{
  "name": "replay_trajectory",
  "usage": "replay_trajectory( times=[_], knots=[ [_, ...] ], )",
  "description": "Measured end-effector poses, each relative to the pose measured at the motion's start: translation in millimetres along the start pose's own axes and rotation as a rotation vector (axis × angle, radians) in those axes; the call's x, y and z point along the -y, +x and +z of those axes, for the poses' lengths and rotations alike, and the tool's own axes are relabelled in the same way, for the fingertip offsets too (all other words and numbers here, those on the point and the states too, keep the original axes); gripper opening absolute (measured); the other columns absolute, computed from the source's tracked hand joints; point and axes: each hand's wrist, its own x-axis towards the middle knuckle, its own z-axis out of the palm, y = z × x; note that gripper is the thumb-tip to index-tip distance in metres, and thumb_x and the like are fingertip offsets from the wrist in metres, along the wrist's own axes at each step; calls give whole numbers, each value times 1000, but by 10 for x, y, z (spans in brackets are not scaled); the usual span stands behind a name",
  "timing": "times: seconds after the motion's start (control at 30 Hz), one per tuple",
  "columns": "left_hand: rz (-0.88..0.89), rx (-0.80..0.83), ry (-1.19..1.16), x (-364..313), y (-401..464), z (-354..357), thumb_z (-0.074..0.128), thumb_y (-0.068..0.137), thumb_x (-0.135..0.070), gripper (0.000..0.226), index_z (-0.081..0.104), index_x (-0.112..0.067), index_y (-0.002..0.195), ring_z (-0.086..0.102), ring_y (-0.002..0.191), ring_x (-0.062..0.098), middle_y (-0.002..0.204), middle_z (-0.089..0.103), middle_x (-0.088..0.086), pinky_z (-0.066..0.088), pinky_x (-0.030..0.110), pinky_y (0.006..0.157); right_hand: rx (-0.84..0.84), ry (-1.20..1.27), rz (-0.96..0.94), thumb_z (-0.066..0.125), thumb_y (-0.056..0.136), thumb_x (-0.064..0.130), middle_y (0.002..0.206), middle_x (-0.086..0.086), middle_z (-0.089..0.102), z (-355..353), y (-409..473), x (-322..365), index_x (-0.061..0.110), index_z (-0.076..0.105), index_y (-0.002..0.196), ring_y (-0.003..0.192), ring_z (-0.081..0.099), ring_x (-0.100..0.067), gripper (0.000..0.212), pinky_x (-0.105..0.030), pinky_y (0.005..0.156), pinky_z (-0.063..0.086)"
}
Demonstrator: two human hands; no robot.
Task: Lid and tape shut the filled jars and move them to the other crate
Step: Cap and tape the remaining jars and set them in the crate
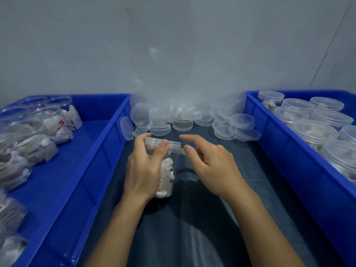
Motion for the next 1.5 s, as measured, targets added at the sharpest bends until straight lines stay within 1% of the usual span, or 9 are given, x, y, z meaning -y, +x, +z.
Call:
replay_trajectory(
  times=[0.13,0.27,0.47,0.63,0.8,1.03,1.13,1.27,1.5],
  knots=[
    [-8,16,-78,4,4,-18,52,82,-80,65,56,-35,130,69,96,4,101,72,-16,54,40,89,-23,-59,-2,39,105,56,67,16,61,52,7,-60,55,51,136,77,59,-12,33,-39,75,47],
    [-43,79,-206,10,12,-15,57,84,-77,49,59,-43,120,73,96,35,105,75,6,54,65,92,-78,-117,-33,33,104,62,58,21,52,121,17,-79,54,52,134,76,62,-16,36,-36,66,42],
    [-142,156,-350,10,36,-24,60,86,-75,41,64,-41,108,69,96,56,111,72,21,48,80,91,-162,-192,-100,23,104,64,78,11,69,192,3,-65,48,53,129,76,65,-26,42,-35,60,34],
    [-123,137,-202,-5,9,-30,55,78,-81,61,51,-46,128,71,107,17,117,71,-7,54,55,101,-146,-199,-96,23,106,61,83,9,71,196,-16,-24,45,54,127,78,66,-29,41,-37,61,35],
    [96,-77,194,-99,-47,-35,48,88,-73,58,55,-39,133,59,98,-12,119,63,-14,48,27,81,-158,-216,-102,28,108,55,86,9,73,161,-43,50,40,60,126,79,67,-27,40,-36,61,35],
    [105,-15,263,-118,-108,69,51,97,-68,48,42,-43,137,61,103,8,134,58,-10,49,44,93,-63,-98,-87,22,96,46,80,11,66,121,-77,89,45,50,137,81,64,-26,50,-43,69,46],
    [65,3,175,-70,-63,17,50,94,-73,46,46,-47,132,63,103,8,124,64,-8,53,47,93,-51,-133,-97,26,99,49,66,16,54,120,-46,35,49,45,139,74,62,-26,44,-43,67,46],
    [42,32,103,-45,-26,-18,48,89,-76,45,49,-48,125,66,99,17,109,69,-1,55,50,89,-76,-206,-121,22,102,55,82,12,70,124,-27,-42,49,44,139,80,65,-27,44,-40,64,37],
    [56,39,32,-15,16,-61,52,90,-70,37,54,-42,114,67,82,13,92,71,-8,53,41,75,-48,-199,-98,24,104,58,81,13,68,128,-2,-82,51,44,138,84,66,-26,40,-40,67,42]
  ],
)
